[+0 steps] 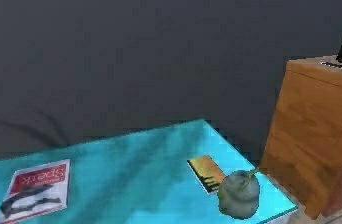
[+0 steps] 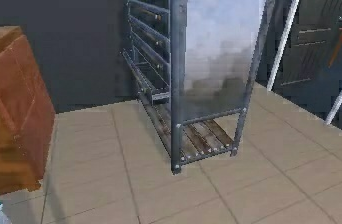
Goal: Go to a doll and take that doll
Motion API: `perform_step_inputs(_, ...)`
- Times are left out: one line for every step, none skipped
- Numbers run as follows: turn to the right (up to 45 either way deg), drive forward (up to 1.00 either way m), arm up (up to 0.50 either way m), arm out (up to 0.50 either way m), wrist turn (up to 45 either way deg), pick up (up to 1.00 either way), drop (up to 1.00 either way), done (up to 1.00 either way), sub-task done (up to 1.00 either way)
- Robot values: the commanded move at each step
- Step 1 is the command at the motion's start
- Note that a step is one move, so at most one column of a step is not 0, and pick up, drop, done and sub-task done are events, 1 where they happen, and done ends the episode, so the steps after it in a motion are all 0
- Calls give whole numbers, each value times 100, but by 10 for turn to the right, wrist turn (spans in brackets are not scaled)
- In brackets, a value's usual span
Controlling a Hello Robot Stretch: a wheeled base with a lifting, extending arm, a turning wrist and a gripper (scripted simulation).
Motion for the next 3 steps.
perform_step_inputs(-450, 0, 0, 0, 0, 0, 0, 0, 0)
perform_step_inputs(-180, 0, 0, 0, 0, 0, 0, 0, 0)
perform_step_inputs(0, 0, 50, 0, 0, 0, 0, 0, 0)
